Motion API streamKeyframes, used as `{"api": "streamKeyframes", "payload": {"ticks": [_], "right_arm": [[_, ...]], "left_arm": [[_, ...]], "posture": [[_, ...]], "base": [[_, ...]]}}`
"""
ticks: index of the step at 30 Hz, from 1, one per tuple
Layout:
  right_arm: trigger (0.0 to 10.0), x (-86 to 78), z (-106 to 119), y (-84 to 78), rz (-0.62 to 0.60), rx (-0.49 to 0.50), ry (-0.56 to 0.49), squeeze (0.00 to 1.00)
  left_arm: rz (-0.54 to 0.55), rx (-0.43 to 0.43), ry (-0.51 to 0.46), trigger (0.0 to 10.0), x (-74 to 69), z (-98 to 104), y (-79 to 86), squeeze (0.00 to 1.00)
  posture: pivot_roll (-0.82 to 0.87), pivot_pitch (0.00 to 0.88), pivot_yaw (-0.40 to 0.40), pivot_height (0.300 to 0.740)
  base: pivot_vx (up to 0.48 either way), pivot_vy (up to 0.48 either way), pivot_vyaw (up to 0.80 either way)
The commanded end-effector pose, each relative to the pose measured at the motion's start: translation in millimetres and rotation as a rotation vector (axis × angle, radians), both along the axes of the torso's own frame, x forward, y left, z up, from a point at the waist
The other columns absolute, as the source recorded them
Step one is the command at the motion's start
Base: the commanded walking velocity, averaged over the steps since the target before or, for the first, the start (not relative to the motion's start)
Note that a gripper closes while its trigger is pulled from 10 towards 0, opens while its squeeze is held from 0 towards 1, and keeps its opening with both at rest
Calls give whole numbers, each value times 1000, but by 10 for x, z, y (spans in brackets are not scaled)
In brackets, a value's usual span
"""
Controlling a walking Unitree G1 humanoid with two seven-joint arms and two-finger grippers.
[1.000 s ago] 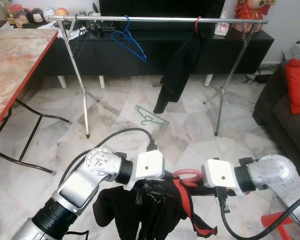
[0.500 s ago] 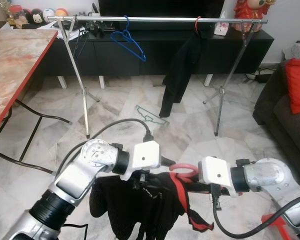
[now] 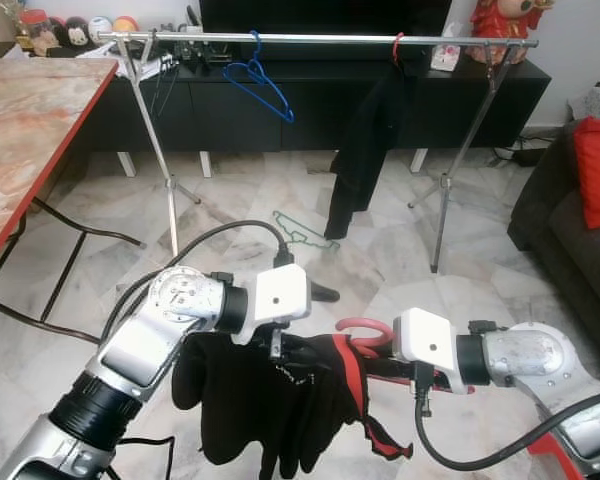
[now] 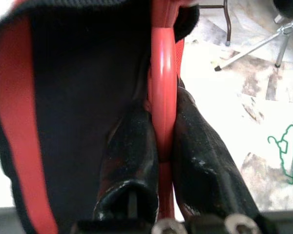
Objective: Hang hanger
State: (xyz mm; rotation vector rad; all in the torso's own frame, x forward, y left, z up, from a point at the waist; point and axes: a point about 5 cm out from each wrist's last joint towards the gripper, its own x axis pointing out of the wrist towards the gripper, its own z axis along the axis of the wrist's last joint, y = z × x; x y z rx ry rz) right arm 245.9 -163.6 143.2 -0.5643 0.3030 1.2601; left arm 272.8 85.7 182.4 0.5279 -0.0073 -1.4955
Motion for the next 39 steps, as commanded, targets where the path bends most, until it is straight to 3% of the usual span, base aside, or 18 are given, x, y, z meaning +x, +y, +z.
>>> {"api": "streamKeyframes", "payload": {"ticks": [1,7,8,9,10,11,12,13,14,21,39], "right_arm": [[0,9,88,-40,-15,12,-35,0],[0,28,73,-79,-35,10,-33,0],[0,29,72,-82,-37,10,-33,0],[0,28,69,-86,-39,11,-32,0],[0,28,68,-88,-40,11,-31,0],[0,26,66,-89,-40,11,-29,0],[0,25,65,-91,-40,11,-29,0],[0,25,65,-92,-40,12,-29,0],[0,25,65,-92,-41,13,-28,0],[0,25,66,-107,-46,12,-27,0],[0,61,81,-121,-63,13,-43,0]], "left_arm": [[-15,-38,0,10000,-29,76,7,0],[-6,-78,38,10000,-54,61,33,0],[-5,-84,42,8471,-56,62,34,0],[-1,-102,53,4588,-59,65,34,0],[0,-107,57,3686,-61,65,32,0],[-1,-114,62,2118,-65,64,30,0],[-1,-119,64,2118,-67,65,27,0],[-1,-134,71,275,-72,69,21,0],[-1,-143,75,0,-74,71,15,0],[2,-228,113,0,-80,109,-32,0],[-25,-215,163,0,-146,45,-58,0]], "posture": [[-119,62,-33,740],[-117,62,-34,740],[-116,63,-35,740],[-116,63,-35,740],[-116,66,-36,740],[-116,66,-36,740],[-118,68,-37,740],[-118,68,-37,740],[-118,68,-37,740],[-120,70,-39,740],[-122,82,-40,740]], "base": [[0,0,0],[0,0,0],[0,0,0],[0,0,0],[0,0,0],[0,0,0],[0,0,0],[0,0,0],[0,0,0],[0,0,0],[0,0,0]]}}
